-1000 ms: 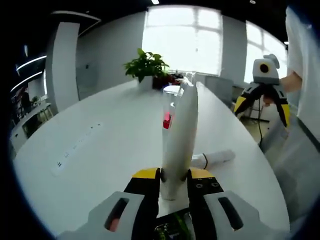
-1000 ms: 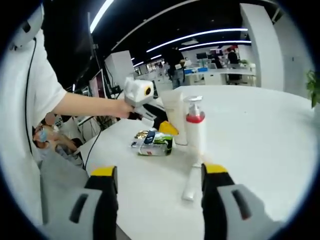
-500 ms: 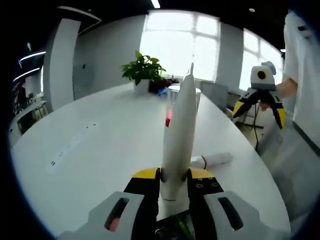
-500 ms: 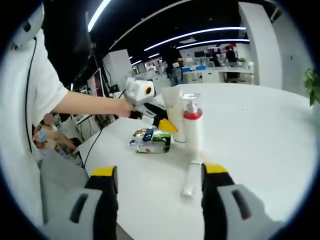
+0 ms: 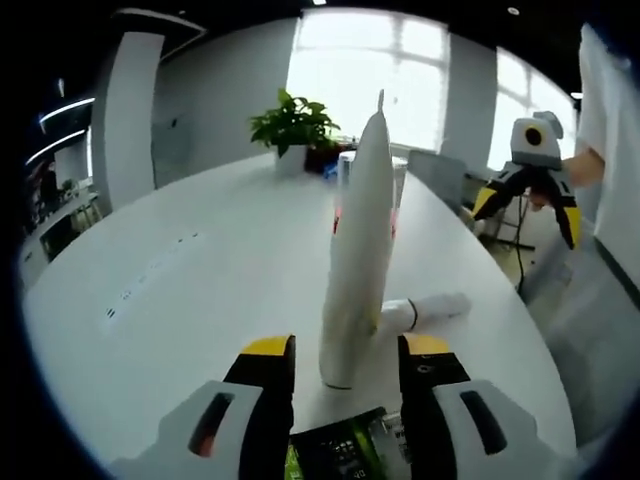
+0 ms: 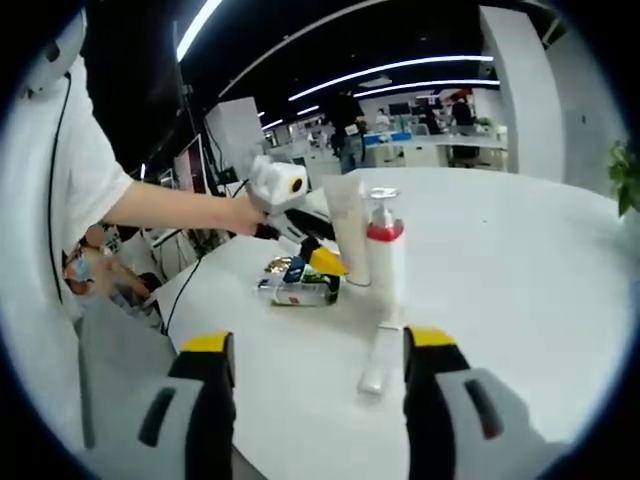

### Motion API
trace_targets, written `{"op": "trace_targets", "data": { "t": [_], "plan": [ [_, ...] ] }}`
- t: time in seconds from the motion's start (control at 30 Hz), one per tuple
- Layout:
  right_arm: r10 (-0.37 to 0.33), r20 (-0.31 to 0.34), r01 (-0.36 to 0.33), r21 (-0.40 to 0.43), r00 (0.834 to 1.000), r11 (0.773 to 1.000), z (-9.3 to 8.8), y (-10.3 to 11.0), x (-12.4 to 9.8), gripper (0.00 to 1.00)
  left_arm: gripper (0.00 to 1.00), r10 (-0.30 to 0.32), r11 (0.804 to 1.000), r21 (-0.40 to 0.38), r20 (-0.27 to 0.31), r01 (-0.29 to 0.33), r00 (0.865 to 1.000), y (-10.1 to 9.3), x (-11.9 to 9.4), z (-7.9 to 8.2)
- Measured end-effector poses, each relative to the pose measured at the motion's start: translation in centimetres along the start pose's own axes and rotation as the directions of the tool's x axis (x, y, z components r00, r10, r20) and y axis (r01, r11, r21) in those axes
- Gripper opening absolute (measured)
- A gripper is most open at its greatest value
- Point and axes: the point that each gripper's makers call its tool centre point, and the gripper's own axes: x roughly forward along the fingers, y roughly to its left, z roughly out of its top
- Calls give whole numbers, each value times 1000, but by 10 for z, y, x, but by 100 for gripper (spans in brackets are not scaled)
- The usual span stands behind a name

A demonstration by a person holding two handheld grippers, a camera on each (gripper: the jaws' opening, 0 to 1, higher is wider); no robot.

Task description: Arrange the skincare products in the storage area until every visible bottle or jar stands upright without overlapping.

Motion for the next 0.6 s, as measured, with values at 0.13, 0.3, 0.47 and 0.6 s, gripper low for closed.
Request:
{"op": "trace_targets", "data": {
  "t": [0.13,0.3,0.47,0.6],
  "plan": [
    [-4,-19,4,-36,1000,999,-1,4,0,70,45,26,999,-39,9,-26,1000,-3,-13,0],
    [-15,-12,15,-30,1000,999,-1,6,-3,72,50,52,997,-65,-13,-53,999,-11,-25,-5],
    [-28,-13,28,-31,1000,999,-2,10,-8,75,63,78,991,-104,-43,-82,996,-22,-38,-11],
    [-39,13,39,-12,999,999,0,12,-15,77,68,120,983,-130,-56,-126,991,-28,-48,-12]
  ]
}}
